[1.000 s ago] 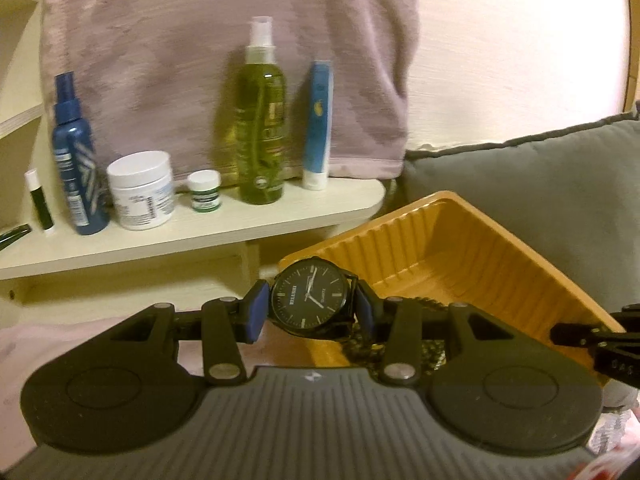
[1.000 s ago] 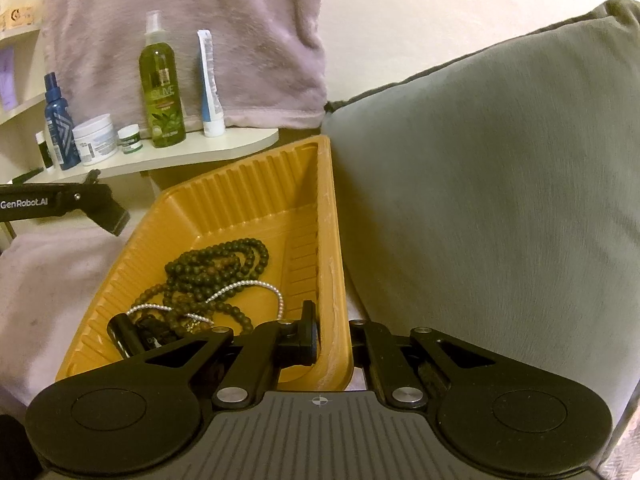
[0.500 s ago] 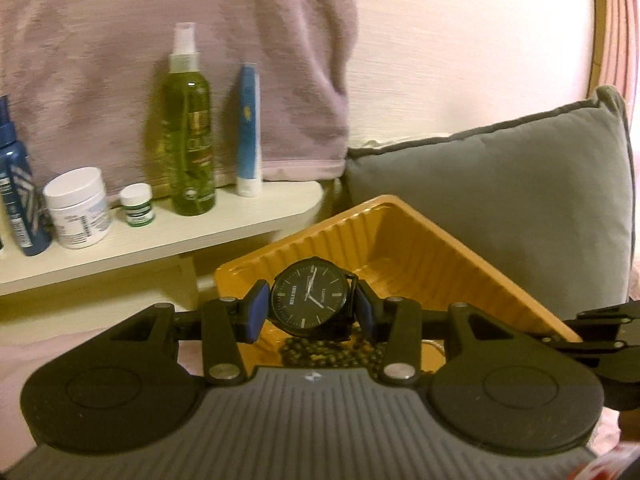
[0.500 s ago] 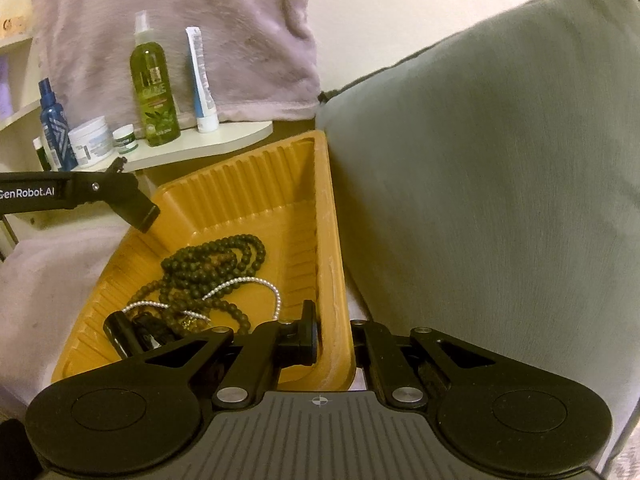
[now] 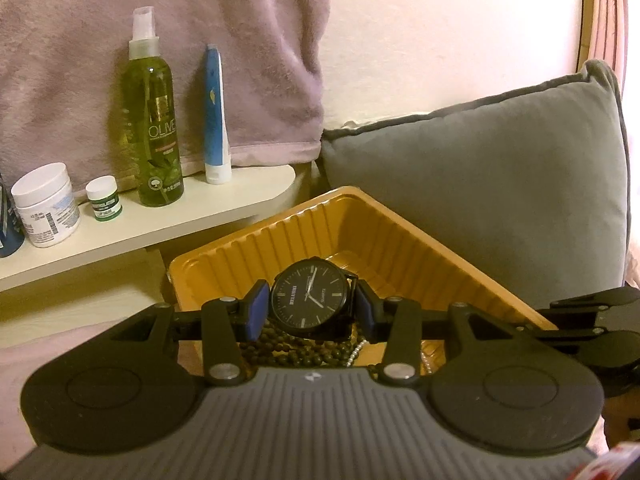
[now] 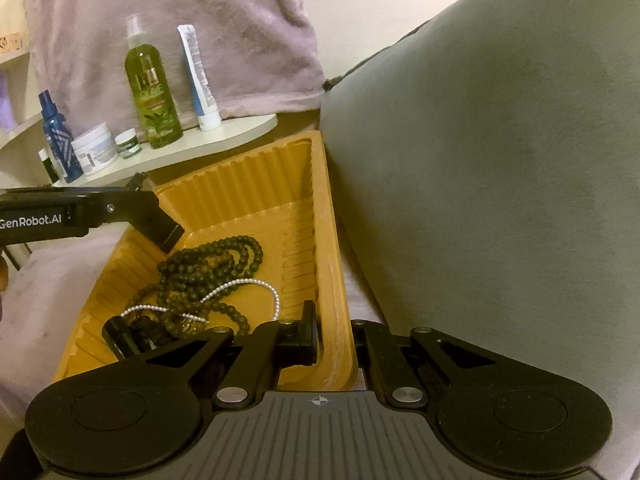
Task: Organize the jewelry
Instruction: 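Lower the black watch onto the jewelry in the tray, then open the left gripper to release the watch while the right gripper releases the tray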
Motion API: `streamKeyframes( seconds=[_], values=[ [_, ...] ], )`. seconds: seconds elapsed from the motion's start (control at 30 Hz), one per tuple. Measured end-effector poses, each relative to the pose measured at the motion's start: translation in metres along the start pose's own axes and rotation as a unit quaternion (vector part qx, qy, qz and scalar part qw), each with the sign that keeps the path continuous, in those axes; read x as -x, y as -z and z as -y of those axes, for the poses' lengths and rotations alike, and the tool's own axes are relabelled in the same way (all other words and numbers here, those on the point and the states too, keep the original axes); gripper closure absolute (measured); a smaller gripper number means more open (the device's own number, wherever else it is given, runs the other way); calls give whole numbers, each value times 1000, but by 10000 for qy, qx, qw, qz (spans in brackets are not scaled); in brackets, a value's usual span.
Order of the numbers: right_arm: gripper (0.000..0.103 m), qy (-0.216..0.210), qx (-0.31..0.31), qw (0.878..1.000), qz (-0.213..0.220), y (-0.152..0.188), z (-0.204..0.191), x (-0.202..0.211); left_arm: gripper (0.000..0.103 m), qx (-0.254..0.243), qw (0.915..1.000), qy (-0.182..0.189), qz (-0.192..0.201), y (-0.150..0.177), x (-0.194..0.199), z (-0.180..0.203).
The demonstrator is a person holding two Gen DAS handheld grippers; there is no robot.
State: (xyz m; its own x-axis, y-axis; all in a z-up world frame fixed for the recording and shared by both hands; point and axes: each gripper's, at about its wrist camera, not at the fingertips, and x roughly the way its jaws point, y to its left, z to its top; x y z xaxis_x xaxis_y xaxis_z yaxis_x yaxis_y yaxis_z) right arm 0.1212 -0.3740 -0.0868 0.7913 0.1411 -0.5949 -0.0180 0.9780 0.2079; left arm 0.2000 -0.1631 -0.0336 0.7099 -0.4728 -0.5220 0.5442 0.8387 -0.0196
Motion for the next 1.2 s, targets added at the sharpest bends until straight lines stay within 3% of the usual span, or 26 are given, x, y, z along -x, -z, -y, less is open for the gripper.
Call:
streamKeyframes(
  seconds=[0.33,0.67,0.73,0.8,0.83,0.93,0.97,1.1,1.2],
  values=[
    [100,-193,80,9995,-245,3,-1,-24,61,-38,9998,-148,-147,2,-5,-8],
    [99,-235,-10,9996,-168,9,4,-21,62,-66,9989,-33,-461,9,-26,-2],
    [99,-277,-60,9995,-163,9,6,-20,57,-63,9991,-57,-421,9,-26,-1],
    [95,-261,-95,9995,-149,10,7,-19,57,-37,9992,-25,-396,7,-24,-3],
    [88,-231,-98,9996,-130,10,7,-18,57,-42,9993,-40,-375,6,-22,-3],
    [49,-185,-188,9997,15,10,9,-12,55,8,9995,-142,-293,4,-14,-9],
    [45,-181,-234,9995,74,10,11,-9,51,62,9995,-174,-270,4,-11,-11],
    [45,-154,-253,9994,179,7,13,-1,45,220,9989,-379,-187,8,6,-21],
    [44,-109,-286,9993,219,5,14,5,31,387,9975,-574,-174,14,20,-27]
  ],
)
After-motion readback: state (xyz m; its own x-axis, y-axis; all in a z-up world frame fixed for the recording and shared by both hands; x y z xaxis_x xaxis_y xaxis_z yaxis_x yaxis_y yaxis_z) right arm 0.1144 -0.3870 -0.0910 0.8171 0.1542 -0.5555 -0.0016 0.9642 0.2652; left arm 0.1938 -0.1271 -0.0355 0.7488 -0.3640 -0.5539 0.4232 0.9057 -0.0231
